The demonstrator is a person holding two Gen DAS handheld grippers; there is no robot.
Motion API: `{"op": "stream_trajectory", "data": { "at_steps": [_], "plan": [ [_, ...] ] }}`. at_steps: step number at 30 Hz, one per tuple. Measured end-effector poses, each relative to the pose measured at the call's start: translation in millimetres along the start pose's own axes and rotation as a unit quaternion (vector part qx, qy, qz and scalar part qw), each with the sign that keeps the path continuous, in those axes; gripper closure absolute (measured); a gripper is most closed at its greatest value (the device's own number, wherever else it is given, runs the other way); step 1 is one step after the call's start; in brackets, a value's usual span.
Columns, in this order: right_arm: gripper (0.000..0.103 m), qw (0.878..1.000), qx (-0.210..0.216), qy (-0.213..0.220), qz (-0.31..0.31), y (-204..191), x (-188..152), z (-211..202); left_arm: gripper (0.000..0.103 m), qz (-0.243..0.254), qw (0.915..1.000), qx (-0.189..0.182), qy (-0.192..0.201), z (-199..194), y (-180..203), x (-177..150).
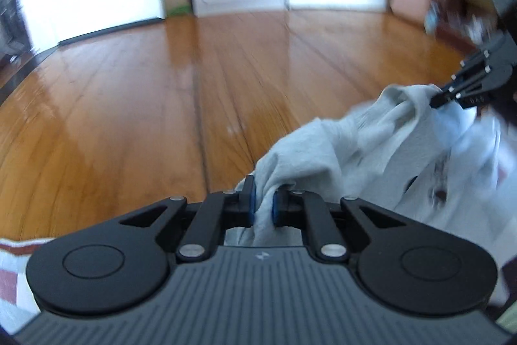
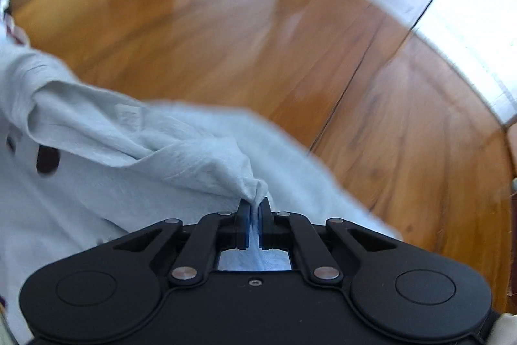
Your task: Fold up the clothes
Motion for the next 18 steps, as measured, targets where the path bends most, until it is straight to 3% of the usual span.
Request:
{"op": "stream_trajectory", "data": {
  "at_steps": [3,5,8,11,13,14,15,16,17,18],
  "plan": [
    [0.100,0.999,0.004,0.044,0.025,11,8,-35,0.094,0.002,0.9994,0.014,0.032,-14,-5,0],
    [0.100,0.997,0.034,0.053,0.041,17,11,-49,0.094,0.004,0.9983,0.023,0.053,-23,-8,0],
    [0.100,0.998,0.047,0.024,0.046,17,19,-38,0.094,0.010,0.9962,0.039,0.077,-33,-13,3],
    [0.101,1.000,-0.003,0.017,0.021,20,47,-21,0.095,0.011,0.9960,0.047,0.075,-23,-41,55],
    [0.101,0.997,-0.055,0.048,0.021,34,87,-20,0.093,-0.010,0.9895,0.092,0.111,-22,-68,111],
    [0.100,0.994,-0.082,0.067,0.025,41,108,-20,0.082,-0.027,0.9857,0.111,0.124,-17,-82,138],
    [0.094,0.988,-0.118,0.095,0.044,51,129,-23,0.054,-0.044,0.9811,0.131,0.136,-11,-95,166],
    [0.074,0.981,-0.145,0.116,0.062,59,147,-26,0.040,-0.063,0.9772,0.151,0.136,-5,-107,191],
    [0.066,0.981,-0.141,0.111,0.076,61,146,-24,0.034,-0.084,0.9765,0.167,0.107,3,-115,206],
    [0.048,0.981,-0.136,0.106,0.090,62,145,-23,0.035,-0.105,0.9761,0.174,0.077,8,-118,211]
  ]
}}
Point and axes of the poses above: each gripper's, at about its wrist camera, not at the fingertips, and z roughly the way its jaws point, y to its right, x to its top, the point moved 1 cm from there along z, roughly the way its jaws point, and after that the axes turned 15 degrees about -y, right-handed, at the moved point
